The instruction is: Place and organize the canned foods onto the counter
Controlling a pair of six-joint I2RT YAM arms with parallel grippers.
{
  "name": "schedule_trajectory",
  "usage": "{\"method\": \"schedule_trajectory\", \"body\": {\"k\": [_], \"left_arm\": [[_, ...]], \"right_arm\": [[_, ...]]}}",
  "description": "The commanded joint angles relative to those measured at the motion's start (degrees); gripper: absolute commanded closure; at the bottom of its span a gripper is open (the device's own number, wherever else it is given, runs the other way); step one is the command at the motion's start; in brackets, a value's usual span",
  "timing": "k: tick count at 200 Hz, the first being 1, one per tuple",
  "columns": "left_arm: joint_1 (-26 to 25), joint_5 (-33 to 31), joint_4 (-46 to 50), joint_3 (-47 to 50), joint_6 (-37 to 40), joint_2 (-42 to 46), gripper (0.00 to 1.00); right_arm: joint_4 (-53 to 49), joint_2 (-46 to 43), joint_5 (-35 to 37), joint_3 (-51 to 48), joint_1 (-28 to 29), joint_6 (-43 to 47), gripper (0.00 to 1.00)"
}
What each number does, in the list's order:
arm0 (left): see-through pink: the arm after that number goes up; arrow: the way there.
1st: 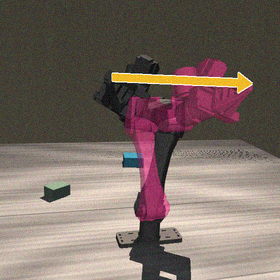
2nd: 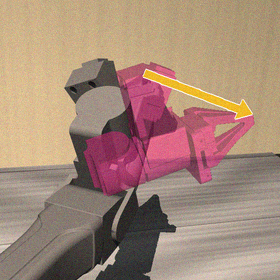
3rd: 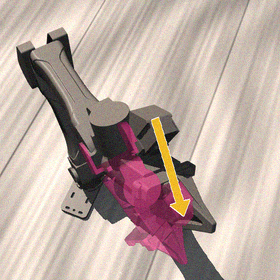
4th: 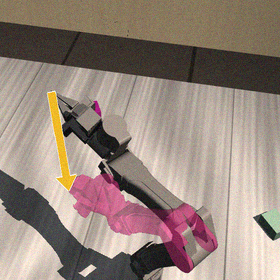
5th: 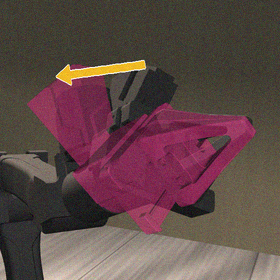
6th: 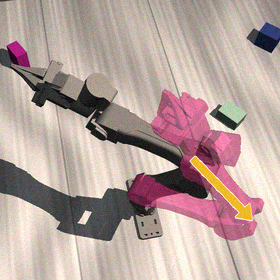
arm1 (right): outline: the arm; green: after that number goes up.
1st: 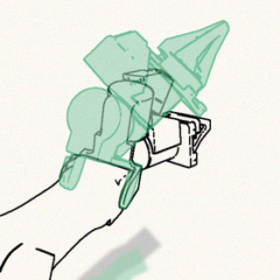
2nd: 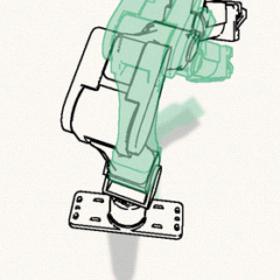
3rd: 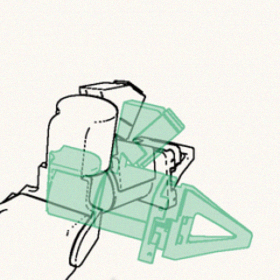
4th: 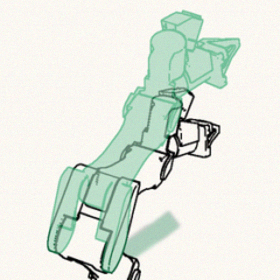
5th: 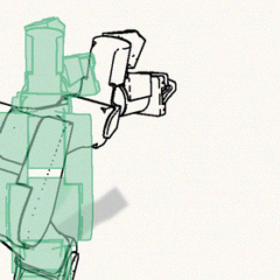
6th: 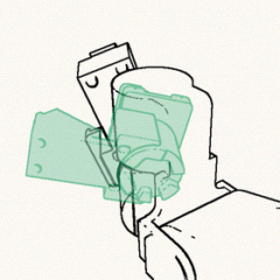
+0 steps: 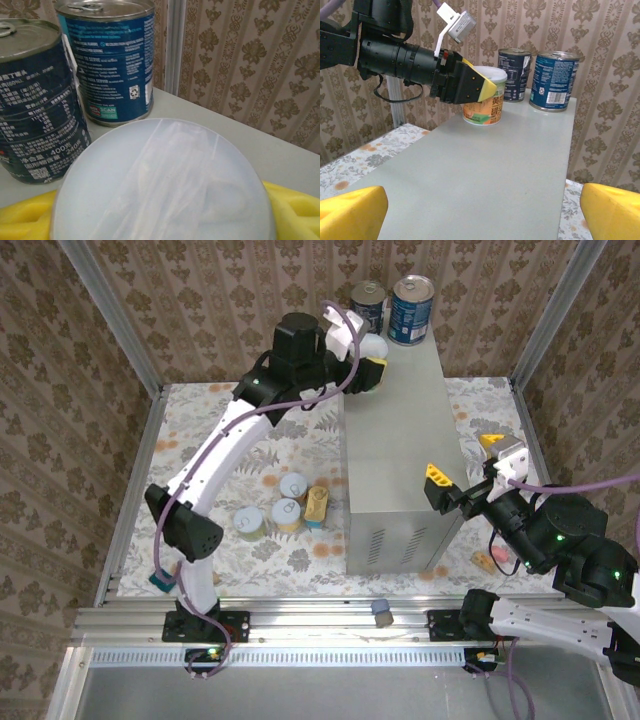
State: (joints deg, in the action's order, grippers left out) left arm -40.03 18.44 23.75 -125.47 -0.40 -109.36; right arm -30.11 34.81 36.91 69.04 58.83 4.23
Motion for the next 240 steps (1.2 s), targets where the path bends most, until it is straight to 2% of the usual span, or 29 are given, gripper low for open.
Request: {"method": "schedule_trajectory", "body": {"k": [1, 91, 140, 187, 240], "left_arm": [[0.5, 1.4, -4.0, -3.4, -0.8, -0.8, 0.29], [1.3, 2.7, -2.4, -4.5, -1.8, -1.8, 0.11], [2.0, 2.4, -4.4, 2.8, -2.7, 2.6, 0.02], [2.9, 1.8, -6.7, 9.1, -3.5, 5.7, 0.02], [3.2, 2.7, -6.8, 10.3, -4.0, 5.2, 0.09]], "right_arm": [[0.3, -0.9, 2.5, -0.2, 0.2, 1.3, 0.0], [0.0, -0.7, 1.2, 0.1, 0.2, 0.0, 0.0], [-0.3, -1.0, 0.1, -0.2, 0.2, -1.7, 0.0], [-0.4, -0.3, -0.7, 0.5, 0.2, -2.1, 0.0], [-0.4, 0.1, -1.0, 0.7, 0.2, -2.4, 0.0]]}}
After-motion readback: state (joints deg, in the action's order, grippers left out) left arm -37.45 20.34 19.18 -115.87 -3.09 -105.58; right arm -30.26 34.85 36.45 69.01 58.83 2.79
